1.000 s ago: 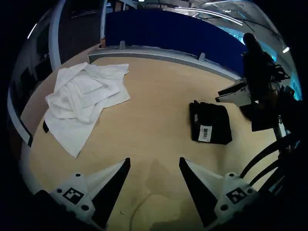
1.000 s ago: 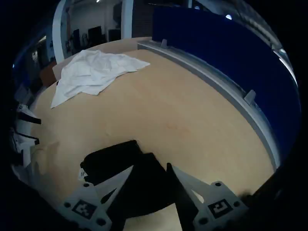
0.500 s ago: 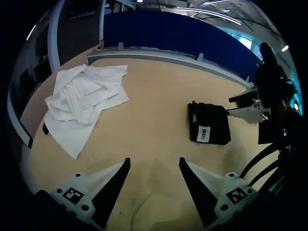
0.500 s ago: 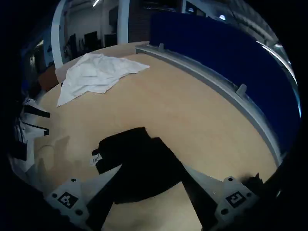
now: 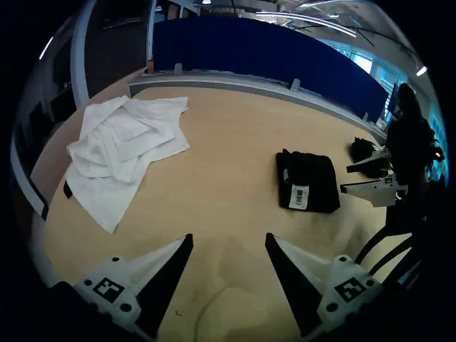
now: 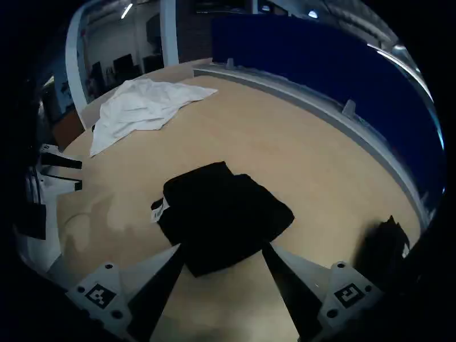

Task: Fold towel

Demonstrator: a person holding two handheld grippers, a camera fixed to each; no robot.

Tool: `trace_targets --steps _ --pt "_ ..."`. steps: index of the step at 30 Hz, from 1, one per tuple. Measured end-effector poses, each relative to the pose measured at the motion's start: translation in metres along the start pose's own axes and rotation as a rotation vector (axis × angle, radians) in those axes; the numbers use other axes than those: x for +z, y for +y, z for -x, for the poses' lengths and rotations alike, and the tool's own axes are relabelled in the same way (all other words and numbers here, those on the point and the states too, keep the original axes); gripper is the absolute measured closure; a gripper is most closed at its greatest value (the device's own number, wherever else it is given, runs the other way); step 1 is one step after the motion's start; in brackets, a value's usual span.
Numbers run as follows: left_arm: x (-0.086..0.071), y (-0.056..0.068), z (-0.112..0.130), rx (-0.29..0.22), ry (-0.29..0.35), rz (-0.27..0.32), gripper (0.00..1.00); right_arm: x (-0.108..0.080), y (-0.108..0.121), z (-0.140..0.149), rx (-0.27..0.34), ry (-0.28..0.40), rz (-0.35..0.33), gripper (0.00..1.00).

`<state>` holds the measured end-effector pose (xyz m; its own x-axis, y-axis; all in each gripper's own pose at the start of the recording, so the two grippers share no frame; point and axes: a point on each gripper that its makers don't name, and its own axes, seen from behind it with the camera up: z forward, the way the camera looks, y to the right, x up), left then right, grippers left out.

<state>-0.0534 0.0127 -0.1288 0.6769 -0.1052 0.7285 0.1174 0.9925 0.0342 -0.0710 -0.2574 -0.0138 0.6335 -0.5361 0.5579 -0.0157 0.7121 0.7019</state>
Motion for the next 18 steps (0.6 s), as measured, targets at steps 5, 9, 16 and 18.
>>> trace_targets --steps 5,9,16,18 --pt "-0.001 0.001 0.001 -0.001 0.000 0.000 0.06 0.001 -0.005 0.014 0.030 -0.014 0.013 0.00" --pt "-0.002 0.002 0.001 -0.003 0.001 0.001 0.06 0.003 -0.011 0.025 0.053 -0.026 0.024 0.00" --pt "0.000 0.003 0.001 -0.003 0.000 0.004 0.06 0.008 -0.018 0.038 0.090 -0.039 0.028 0.00" --pt "0.000 0.004 0.001 -0.001 0.000 0.004 0.06 0.009 -0.018 0.039 0.099 -0.040 0.030 0.00"
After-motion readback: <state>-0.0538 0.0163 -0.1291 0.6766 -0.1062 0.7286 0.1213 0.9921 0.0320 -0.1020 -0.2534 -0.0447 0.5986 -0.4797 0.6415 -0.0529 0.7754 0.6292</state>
